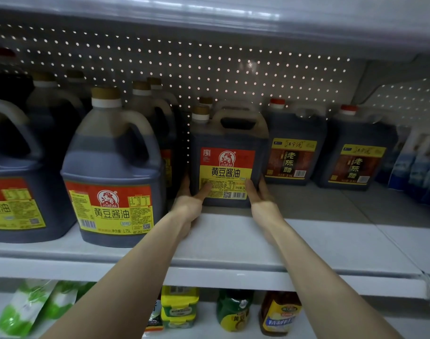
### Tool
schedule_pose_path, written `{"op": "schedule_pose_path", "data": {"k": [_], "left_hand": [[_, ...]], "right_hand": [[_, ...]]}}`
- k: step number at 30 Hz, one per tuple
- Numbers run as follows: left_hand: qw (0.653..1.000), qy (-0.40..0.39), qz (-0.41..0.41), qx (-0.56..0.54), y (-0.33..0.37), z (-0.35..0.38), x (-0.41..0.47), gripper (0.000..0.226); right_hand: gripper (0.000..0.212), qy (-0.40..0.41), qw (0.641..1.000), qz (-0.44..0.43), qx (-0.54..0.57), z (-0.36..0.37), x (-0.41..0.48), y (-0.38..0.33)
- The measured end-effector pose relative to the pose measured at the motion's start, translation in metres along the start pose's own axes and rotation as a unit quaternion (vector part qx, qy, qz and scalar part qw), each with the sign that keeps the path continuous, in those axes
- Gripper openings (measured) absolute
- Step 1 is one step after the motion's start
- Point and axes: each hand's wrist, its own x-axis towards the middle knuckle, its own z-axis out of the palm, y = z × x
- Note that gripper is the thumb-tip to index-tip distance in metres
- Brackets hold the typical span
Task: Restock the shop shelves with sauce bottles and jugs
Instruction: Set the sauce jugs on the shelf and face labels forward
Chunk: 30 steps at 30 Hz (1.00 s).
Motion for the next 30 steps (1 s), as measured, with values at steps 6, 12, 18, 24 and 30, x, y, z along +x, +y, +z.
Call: {"op": "schedule_pose_path", "data": {"k": [6,12,18,24,30], "left_hand": [[1.0,0.001,0.002,-0.003,0.001,0.0,0.0,0.073],[1.0,0.001,0.002,-0.011,0.002,0.001,-0.002,0.073],[1.0,-0.001,-0.002,0.01,0.006,-0.001,-0.007,0.073],[0.999,-0.005,0.038,0.013,0.021,-0.005,-0.029,0.066],[0.993,-0.044,0.102,0.038,0.026,-0.017,-0.078,0.06]], "right_hand": [[0.059,0.004,1.0,-0.005,-0.004,0.001,-0.004,-0.002],[0.059,0.004,1.0,-0.004,0.003,0.001,-0.005,-0.004],[0.058,-0.002,1.0,-0.01,-0.007,0.0,-0.005,-0.005],[0.06,0.011,0.999,-0.033,0.013,-0.006,-0.025,-0.01],[0.054,0.011,0.996,-0.081,0.029,-0.013,-0.063,-0.024]]}}
